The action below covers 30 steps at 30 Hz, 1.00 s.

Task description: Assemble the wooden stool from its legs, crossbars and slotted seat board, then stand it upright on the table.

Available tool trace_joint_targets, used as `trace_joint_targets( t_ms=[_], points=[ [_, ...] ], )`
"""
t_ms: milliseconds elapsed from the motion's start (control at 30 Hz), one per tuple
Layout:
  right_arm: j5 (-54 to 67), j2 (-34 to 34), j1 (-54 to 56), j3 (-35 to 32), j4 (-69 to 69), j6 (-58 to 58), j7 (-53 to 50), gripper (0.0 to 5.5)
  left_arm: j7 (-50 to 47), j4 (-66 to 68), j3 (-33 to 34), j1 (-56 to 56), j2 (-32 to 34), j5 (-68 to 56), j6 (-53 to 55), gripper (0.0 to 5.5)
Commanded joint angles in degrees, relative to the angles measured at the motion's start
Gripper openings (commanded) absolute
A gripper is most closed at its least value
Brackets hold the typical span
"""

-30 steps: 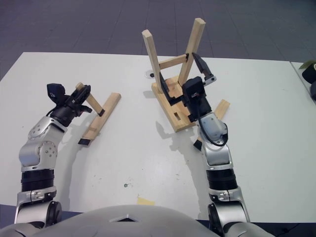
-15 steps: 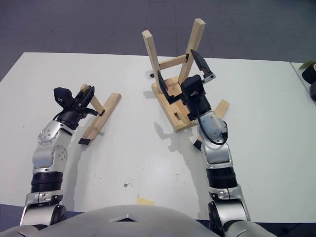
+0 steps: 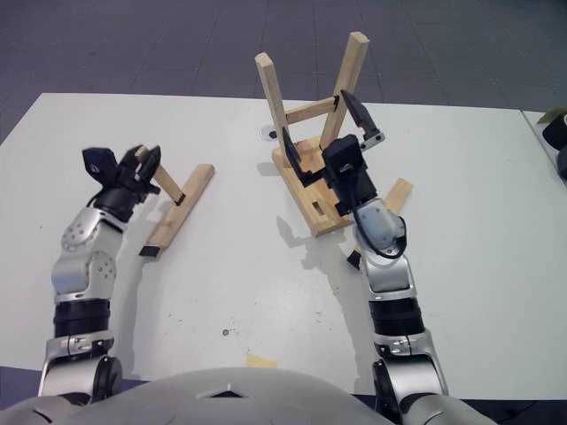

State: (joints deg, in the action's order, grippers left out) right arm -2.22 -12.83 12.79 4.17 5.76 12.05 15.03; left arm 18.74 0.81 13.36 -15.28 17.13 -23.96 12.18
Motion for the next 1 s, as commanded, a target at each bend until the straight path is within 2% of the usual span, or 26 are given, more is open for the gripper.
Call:
trace_joint_targets(
  t_ms=[33,367,567,767,1000],
  points=[
    [-0.44,0.41,0.71,0.30,-0.47,0.40,-0.28,5.40,-1.10,-3.46,2.15,-6.40,2.43,-1.84,3.01,2.79],
    [-0.62,1.00,1.49,0.19,-1.16,0.41,-0.30,5.40,0.37,-0.71,1.34,-20.50,3.95,-3.22,6.13,4.36],
    [-0.80,1.23,1.47,0.55,-1.26,0.40,-0.23,5.40,3.91,6.71,-4.21,-17.52,2.43,0.97,4.57,5.29],
    [-0.85,1.27,1.39,0.64,-1.18,0.52,-0.20,5.40,4.89,13.17,-5.93,-14.76,1.47,4.57,1.49,5.38],
    [-0.82,1.25,1.50,0.79,-1.39,0.77,-0.17,5.40,4.98,12.25,-4.99,-15.27,1.37,4.82,0.76,5.38]
  ],
)
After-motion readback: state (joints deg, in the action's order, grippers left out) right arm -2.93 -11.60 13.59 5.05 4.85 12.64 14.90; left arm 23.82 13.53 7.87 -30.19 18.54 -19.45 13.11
